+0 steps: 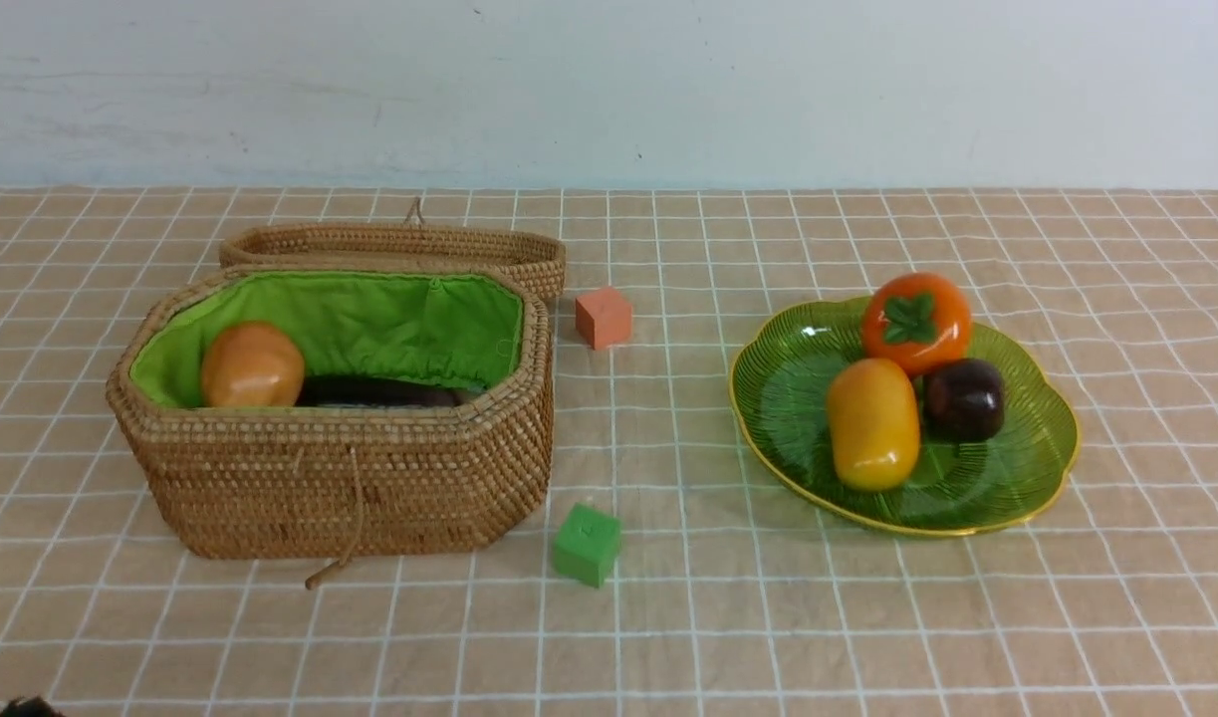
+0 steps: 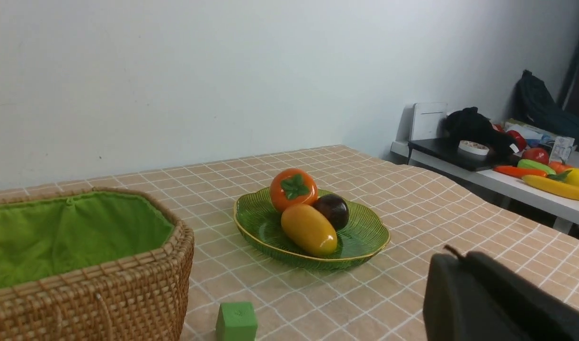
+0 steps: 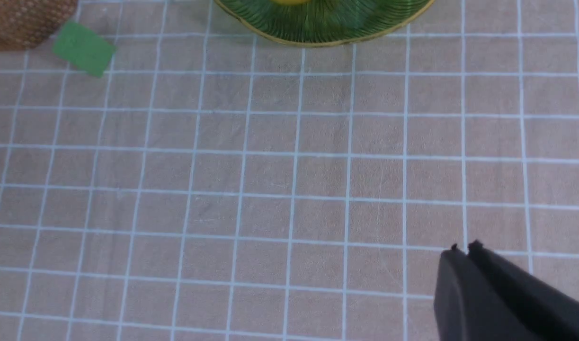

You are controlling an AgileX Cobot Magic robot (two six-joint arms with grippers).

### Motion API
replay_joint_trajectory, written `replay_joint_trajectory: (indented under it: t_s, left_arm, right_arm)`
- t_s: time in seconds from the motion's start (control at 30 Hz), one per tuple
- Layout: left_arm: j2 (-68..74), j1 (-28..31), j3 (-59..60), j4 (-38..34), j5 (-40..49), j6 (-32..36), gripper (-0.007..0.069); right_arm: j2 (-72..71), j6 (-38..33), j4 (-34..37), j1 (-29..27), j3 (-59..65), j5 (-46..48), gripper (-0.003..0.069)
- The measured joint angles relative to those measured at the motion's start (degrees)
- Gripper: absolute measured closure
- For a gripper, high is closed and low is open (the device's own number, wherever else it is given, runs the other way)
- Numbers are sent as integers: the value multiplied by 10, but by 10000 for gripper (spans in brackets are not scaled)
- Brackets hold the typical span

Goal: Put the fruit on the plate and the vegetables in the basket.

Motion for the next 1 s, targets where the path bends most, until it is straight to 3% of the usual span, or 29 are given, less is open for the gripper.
replay_joint_trajectory:
  t_s: [0.27,0.53,0.8,1.0]
  left_arm:
    - [0,0,64,0,-16,0,620]
    - [0,0,105,0,-14,0,617]
    - [0,0,111,-1,-10,0,606]
    - [0,0,111,-1,-9,0,605]
  right_arm:
    - [-202,88,-46,0,132,-37,662]
    - [-242,117,-54,0,283,-320,652]
    - [-242,117,-56,0,378,-368,645]
    - [-277,117,-96,0,441,-422,650]
